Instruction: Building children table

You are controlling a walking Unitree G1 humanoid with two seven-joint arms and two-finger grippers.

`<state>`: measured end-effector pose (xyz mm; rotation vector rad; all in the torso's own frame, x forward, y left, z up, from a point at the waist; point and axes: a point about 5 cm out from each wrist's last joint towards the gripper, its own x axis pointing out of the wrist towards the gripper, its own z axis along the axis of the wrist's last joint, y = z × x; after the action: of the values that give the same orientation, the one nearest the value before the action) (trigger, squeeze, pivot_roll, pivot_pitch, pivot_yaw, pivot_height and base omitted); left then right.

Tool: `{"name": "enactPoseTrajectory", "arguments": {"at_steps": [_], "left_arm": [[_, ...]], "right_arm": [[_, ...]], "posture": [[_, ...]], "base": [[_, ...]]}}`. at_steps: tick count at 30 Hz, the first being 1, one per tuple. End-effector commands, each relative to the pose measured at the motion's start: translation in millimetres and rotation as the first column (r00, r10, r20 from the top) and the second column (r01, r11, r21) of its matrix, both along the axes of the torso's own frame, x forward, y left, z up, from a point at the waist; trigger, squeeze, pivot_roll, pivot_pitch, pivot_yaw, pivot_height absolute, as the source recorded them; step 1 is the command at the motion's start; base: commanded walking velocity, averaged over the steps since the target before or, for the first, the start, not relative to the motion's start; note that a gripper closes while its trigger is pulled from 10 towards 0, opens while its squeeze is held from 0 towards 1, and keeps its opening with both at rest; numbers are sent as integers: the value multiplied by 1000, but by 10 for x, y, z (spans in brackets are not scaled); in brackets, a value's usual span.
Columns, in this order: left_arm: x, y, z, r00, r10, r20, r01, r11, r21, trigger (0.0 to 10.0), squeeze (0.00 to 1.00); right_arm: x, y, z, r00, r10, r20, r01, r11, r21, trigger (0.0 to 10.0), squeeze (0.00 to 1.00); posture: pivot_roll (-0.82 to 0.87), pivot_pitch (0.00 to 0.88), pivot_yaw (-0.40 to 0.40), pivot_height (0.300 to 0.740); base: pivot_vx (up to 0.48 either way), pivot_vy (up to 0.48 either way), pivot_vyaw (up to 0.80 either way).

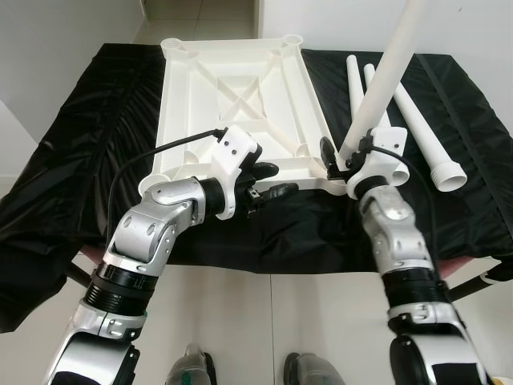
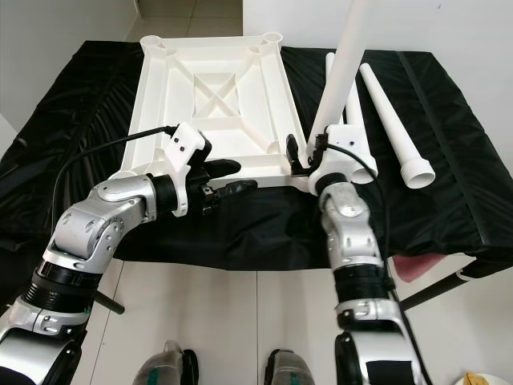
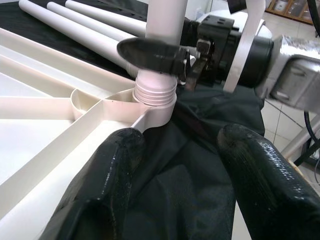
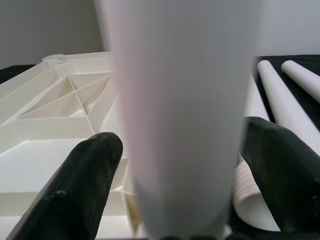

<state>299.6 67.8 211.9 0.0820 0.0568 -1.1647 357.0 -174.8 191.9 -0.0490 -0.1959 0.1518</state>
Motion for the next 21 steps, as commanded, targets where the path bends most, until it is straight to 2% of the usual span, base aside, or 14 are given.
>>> {"name": "enactPoseTrajectory", "arguments": {"at_steps": [1, 4, 7, 12, 21], "left_arm": [[29, 11, 0, 999, 42, 5, -42, 999, 9, 10000, 0], [29, 15, 3, 999, 41, 5, -41, 999, 11, 10000, 0], [30, 16, 3, 999, 42, 5, -42, 999, 11, 10000, 0], [32, 24, 11, 999, 42, 6, -42, 999, 11, 10000, 0], [32, 30, 15, 999, 41, 5, -42, 999, 12, 10000, 0]], "right_arm": [[29, -34, 11, 998, 63, 3, -63, 998, -13, 10000, 0], [42, -76, 3, 991, 133, -4, -133, 989, -64, 10000, 0], [42, -80, -2, 989, 145, -6, -145, 987, -72, 10000, 0], [60, -119, -28, 973, 230, -34, -233, 967, -102, 10000, 0], [114, -193, -55, 955, 293, -51, -296, 950, -93, 10000, 0]], "posture": [[-29, 98, 29, 740], [-28, 100, 31, 740], [-28, 100, 31, 740], [-24, 102, 33, 740], [-23, 101, 37, 740]], "base": [[0, 0, 0], [0, 0, 0], [0, 0, 0], [0, 0, 0], [0, 0, 0]]}}
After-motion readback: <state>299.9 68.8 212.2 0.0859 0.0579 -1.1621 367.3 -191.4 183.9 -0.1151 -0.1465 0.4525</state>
